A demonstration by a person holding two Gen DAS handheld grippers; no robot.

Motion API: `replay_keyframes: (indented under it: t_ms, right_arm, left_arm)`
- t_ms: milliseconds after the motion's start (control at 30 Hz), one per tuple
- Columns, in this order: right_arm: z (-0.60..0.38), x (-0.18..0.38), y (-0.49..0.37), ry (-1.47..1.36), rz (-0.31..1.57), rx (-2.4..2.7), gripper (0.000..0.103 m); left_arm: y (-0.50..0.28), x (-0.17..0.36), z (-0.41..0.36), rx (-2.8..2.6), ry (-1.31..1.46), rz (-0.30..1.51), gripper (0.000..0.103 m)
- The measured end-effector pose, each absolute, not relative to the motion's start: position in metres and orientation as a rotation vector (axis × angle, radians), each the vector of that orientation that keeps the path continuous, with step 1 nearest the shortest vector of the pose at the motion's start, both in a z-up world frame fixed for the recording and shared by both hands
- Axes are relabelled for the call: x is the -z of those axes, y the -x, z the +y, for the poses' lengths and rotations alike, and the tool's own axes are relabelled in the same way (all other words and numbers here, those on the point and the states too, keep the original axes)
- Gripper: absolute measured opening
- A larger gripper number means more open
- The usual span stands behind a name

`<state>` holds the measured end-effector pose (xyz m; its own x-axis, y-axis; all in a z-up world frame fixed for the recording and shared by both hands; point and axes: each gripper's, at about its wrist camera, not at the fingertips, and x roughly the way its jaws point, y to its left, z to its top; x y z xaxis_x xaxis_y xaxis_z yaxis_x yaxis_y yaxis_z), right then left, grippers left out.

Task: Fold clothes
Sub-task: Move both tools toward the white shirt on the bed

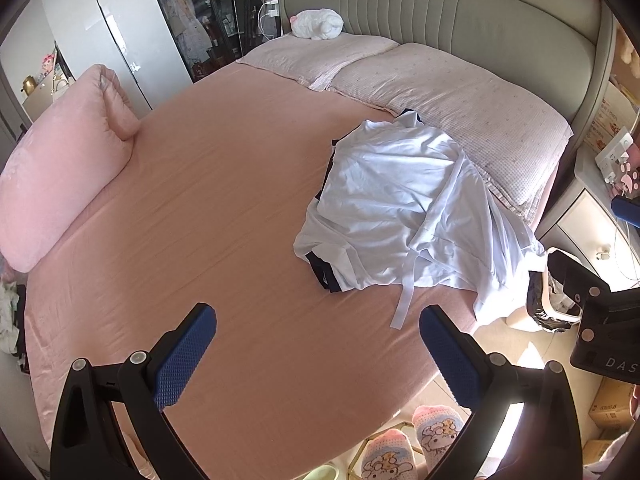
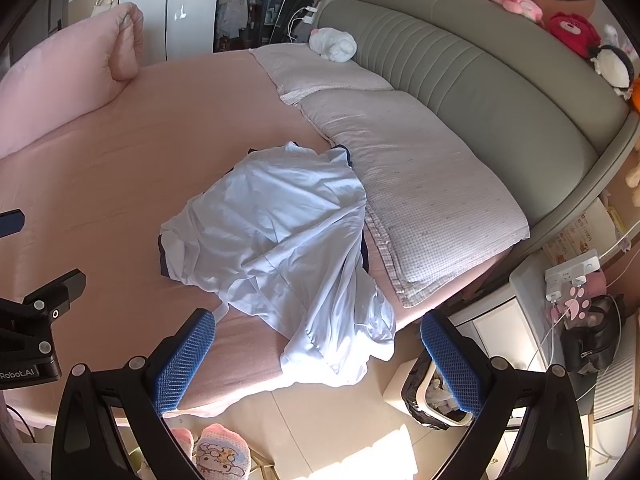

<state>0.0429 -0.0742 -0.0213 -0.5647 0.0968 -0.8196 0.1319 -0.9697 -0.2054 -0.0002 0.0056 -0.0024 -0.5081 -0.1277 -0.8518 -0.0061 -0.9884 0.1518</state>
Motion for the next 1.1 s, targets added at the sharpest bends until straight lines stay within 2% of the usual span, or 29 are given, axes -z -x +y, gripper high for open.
replay_keyframes:
  t_ms: [433,700,933,1100]
  right_arm:
    - [-0.075,0.03,-0.036,-1.484,0.348,2.681,0.103]
    - [-0.081,0.041,-0.024,-1.5,0.454,2.653,0.103]
    - [-0.089,0.043,-0.013,-1.482,0.605,2.627,0.103]
    - [-0.091,0.032,0.0,-1.459,0.618,2.595,0.103]
  left_arm:
    - [0.01,0.01,0.009,2.649,-1.56,-0.164,0.103]
    - [0.027,0.018,0.003,2.615,-1.545,-0.208,0.103]
    - [0.033,0.017,0.021,2.589,-1.482,-0.552,0.103]
    - [0.043,0.012,0.03,2.619,-1.535,-0.648,0.103]
